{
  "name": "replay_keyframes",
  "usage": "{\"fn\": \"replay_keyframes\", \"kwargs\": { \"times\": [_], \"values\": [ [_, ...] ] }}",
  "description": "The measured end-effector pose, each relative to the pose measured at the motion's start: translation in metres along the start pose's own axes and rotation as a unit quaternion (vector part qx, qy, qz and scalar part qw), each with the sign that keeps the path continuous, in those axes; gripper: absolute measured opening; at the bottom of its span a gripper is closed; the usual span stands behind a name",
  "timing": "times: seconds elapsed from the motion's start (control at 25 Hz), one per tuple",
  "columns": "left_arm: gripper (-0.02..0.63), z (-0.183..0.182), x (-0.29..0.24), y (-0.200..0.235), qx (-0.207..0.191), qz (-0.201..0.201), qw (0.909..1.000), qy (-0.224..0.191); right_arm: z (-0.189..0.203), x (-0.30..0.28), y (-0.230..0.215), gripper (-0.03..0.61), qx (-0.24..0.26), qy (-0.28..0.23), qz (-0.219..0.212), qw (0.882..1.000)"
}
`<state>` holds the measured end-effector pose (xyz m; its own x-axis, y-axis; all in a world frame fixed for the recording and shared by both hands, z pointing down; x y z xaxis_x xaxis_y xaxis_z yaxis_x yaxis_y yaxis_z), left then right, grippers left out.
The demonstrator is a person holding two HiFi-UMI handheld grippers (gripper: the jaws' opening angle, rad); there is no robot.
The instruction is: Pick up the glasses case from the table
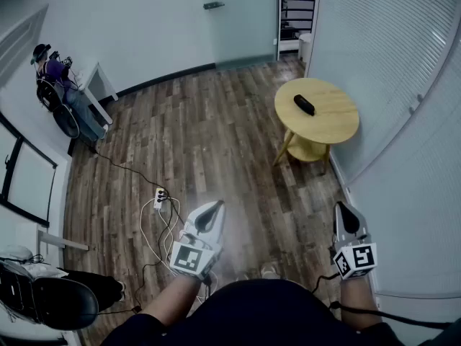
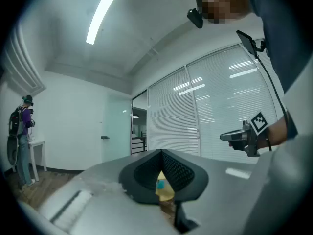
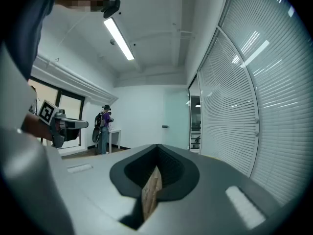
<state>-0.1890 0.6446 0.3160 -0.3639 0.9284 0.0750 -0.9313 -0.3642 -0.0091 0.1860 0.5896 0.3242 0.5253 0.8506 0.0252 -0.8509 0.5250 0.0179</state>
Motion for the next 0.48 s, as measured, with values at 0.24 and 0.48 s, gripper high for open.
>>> {"fn": "replay_keyframes", "kwargs": {
  "times": [0.24,0.48],
  "values": [
    [0.003,-0.001,-0.03,-0.011,-0.005,-0.01,0.9997,-0.024,0.008,-0.005,-0.025,0.008,-0.006,-0.004,0.0,1.0],
    [0.003,0.007,-0.063,-0.014,-0.011,-0.027,0.9995,-0.011,0.022,-0.003,-0.045,0.008,-0.018,-0.007,-0.015,1.0]
  ]
}}
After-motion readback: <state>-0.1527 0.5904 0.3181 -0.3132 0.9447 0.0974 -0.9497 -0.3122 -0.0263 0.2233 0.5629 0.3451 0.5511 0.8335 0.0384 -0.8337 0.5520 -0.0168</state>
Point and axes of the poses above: the fingertips, and each gripper's own axes: x backward along the fingers, y to its left, z out of its underside, the point moved 9 cm from there along x, backward along the fingers, and after that the axes turned 5 degrees about -y, right-handed, at the moved point
